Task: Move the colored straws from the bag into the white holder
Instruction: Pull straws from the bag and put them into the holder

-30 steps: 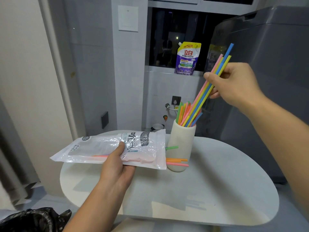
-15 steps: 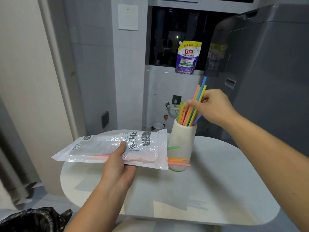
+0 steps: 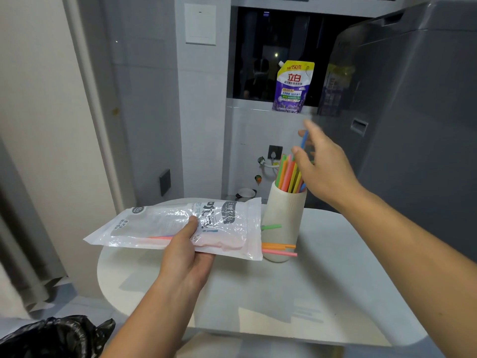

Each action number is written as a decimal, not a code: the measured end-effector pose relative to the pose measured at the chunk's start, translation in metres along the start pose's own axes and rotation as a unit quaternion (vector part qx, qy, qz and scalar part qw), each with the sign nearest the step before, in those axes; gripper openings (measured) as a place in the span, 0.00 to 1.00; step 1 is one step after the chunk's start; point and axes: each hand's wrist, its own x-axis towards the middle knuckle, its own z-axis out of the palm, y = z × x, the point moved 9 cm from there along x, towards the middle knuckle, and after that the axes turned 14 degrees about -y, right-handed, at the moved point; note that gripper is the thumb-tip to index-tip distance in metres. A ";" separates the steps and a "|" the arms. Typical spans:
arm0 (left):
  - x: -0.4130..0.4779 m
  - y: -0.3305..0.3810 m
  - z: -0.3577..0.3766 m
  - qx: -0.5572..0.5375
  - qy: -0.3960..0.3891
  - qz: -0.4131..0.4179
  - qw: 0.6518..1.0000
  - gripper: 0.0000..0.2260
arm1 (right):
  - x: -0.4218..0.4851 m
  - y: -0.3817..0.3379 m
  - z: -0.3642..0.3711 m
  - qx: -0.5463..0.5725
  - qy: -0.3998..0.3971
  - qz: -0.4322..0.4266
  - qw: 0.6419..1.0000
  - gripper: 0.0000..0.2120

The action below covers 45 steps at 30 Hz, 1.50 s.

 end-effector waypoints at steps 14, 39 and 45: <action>-0.003 0.002 0.002 -0.003 0.002 -0.006 1.000 0.11 | -0.041 0.003 -0.007 -0.029 0.097 -0.027 0.994 0.19; -0.035 0.018 0.060 0.280 -0.126 0.113 0.945 0.14 | -0.163 0.034 0.205 0.750 0.004 0.359 0.555 0.17; -0.034 0.032 0.062 0.293 -0.125 0.127 0.939 0.15 | -0.163 0.031 0.208 0.667 -0.092 0.347 0.653 0.17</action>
